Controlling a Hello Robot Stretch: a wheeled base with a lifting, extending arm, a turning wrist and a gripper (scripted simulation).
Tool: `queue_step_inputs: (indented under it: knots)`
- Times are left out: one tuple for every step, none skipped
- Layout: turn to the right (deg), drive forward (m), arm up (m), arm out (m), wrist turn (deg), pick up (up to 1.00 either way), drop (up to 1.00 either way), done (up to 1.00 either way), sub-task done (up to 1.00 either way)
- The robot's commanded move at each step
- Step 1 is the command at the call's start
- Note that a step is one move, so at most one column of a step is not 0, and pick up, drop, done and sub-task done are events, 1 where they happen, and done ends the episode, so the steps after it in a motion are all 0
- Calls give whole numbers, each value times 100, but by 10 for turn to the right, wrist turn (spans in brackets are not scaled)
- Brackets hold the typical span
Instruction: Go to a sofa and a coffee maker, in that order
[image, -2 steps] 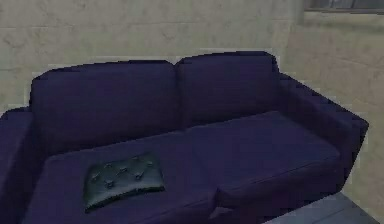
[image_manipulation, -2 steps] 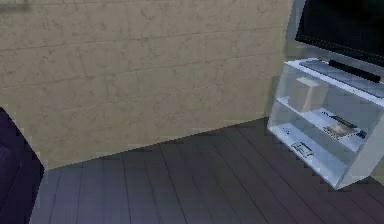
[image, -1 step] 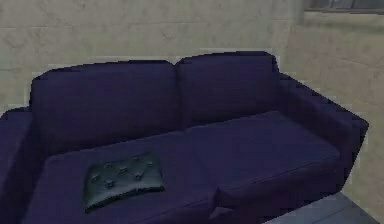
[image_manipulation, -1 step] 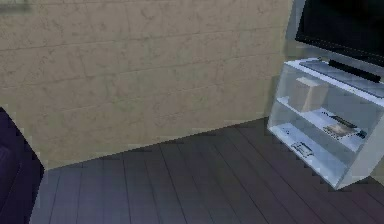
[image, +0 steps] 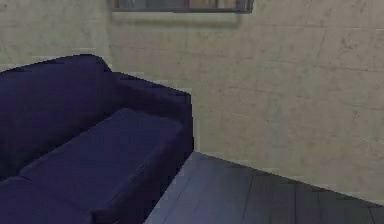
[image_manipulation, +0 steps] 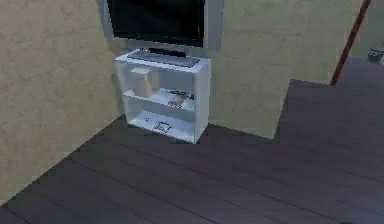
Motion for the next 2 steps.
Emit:
queue_step_inputs:
  knots:
    - [450, 0, 0, 0, 0, 0, 0, 0, 0]
    - [450, 0, 0, 0, 0, 0, 0, 0, 0]
